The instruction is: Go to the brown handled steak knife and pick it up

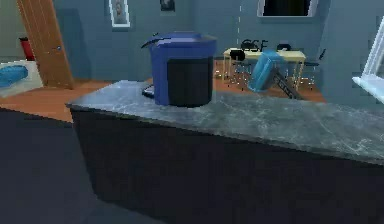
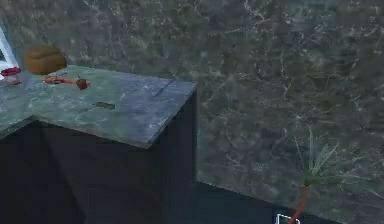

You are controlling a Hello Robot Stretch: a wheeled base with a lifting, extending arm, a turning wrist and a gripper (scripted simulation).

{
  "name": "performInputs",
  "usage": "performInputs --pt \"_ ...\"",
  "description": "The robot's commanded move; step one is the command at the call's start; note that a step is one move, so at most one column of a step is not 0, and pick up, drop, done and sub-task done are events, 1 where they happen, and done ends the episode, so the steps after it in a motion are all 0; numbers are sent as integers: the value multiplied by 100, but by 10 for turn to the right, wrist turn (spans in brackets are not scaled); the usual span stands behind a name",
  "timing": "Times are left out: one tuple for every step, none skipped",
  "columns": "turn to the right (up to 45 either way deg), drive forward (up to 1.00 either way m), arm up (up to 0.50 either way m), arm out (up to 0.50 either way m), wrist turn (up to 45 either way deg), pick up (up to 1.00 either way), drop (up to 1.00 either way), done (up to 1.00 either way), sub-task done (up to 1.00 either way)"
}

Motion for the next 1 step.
performInputs --pt "-270 0 0 0 0 0 0 0 0"
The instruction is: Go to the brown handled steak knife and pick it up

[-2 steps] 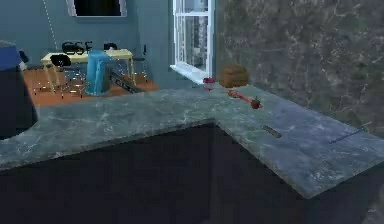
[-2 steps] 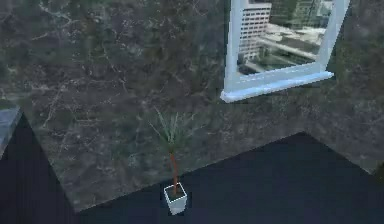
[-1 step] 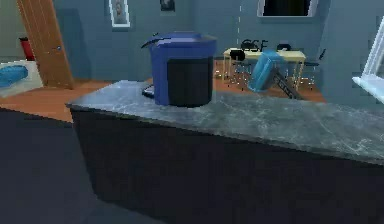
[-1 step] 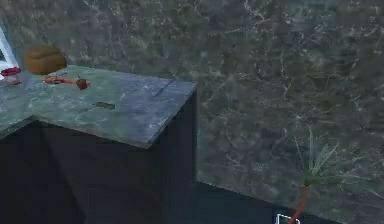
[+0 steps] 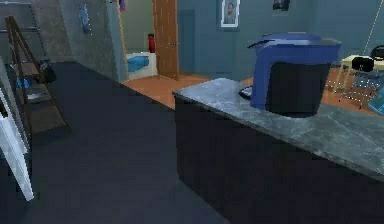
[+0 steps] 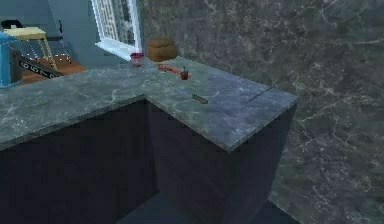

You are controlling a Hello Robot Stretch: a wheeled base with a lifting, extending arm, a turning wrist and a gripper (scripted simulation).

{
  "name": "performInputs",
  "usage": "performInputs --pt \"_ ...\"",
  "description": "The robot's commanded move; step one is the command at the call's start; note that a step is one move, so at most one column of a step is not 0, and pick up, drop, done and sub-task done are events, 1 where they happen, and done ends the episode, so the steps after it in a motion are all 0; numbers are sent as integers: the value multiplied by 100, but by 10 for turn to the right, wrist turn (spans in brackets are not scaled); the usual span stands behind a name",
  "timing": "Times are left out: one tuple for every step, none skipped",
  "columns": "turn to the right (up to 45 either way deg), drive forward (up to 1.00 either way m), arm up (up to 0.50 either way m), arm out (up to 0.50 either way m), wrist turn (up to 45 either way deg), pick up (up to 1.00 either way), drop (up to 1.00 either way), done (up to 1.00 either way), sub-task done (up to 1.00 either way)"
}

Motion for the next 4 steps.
performInputs --pt "-30 0 0 0 0 0 0 0 0" --pt "450 0 0 0 0 0 0 0 0" --pt "360 0 0 0 0 0 0 0 0" --pt "0 45 0 0 0 0 0 0 0"
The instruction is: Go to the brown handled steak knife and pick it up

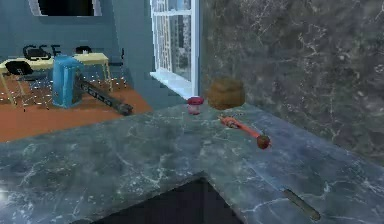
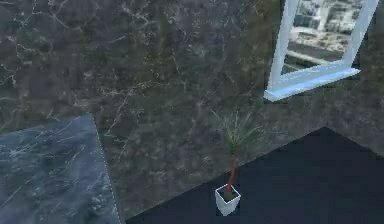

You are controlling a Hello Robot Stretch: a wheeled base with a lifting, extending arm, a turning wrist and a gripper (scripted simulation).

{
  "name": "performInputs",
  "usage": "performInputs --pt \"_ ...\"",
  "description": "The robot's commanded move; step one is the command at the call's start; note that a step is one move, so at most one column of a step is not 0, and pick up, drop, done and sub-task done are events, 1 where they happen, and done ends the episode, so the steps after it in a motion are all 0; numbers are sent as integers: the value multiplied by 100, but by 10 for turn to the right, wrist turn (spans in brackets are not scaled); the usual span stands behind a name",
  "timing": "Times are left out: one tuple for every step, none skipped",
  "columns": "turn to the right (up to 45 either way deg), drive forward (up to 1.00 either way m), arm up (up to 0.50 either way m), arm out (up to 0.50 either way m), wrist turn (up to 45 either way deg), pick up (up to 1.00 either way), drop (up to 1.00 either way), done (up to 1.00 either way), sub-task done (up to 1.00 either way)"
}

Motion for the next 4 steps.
performInputs --pt "-450 0 0 0 0 0 0 0 0" --pt "-240 0 0 0 0 0 0 0 0" --pt "0 0 50 0 0 0 0 0 0" --pt "0 0 38 0 0 0 0 0 0"
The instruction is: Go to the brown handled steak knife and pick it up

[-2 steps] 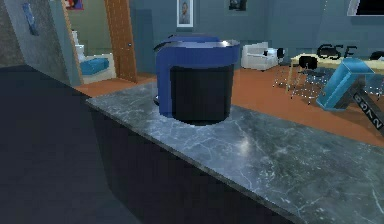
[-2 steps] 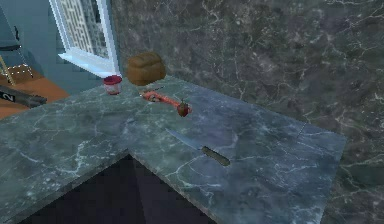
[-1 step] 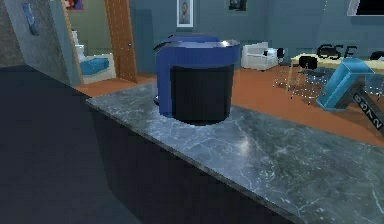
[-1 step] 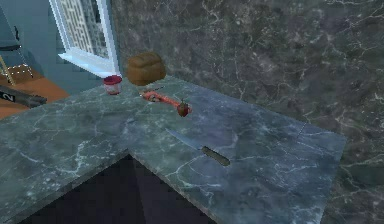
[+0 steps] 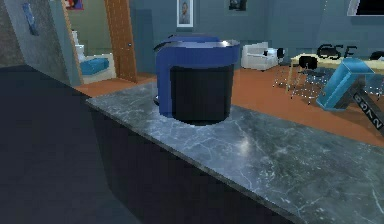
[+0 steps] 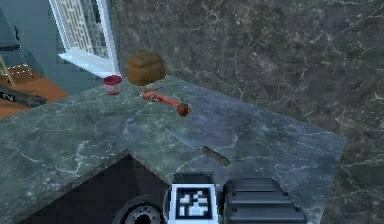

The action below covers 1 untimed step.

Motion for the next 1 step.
performInputs --pt "0 0 0 26 0 0 0 0 0"
